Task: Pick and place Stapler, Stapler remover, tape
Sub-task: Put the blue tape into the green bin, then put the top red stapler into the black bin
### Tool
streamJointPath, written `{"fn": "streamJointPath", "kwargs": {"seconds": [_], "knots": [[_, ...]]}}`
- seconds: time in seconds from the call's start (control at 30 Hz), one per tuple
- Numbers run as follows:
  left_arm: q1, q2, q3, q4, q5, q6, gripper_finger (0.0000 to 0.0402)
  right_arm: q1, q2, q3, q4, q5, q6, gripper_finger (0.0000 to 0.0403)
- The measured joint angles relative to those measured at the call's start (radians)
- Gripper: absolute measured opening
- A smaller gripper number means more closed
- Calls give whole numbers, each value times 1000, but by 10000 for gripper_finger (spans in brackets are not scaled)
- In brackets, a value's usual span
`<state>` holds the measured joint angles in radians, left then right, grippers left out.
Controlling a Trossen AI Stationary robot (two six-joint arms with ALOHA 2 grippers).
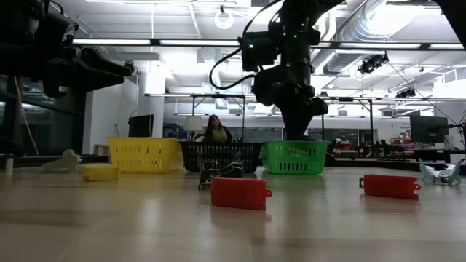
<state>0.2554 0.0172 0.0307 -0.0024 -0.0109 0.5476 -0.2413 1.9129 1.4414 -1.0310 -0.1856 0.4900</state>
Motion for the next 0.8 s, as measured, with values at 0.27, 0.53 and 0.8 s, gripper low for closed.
{"fn": "streamJointPath", "kwargs": {"seconds": [0.27,0.53,0.8], "knots": [[0,0,0,0,0,0,282,-3,0,0,-4,21,-27,153],[0,0,0,0,0,0,282,-50,-4,30,-49,12,-22,208],[0,0,0,0,0,0,282,-107,-5,161,-143,146,-63,209]]}}
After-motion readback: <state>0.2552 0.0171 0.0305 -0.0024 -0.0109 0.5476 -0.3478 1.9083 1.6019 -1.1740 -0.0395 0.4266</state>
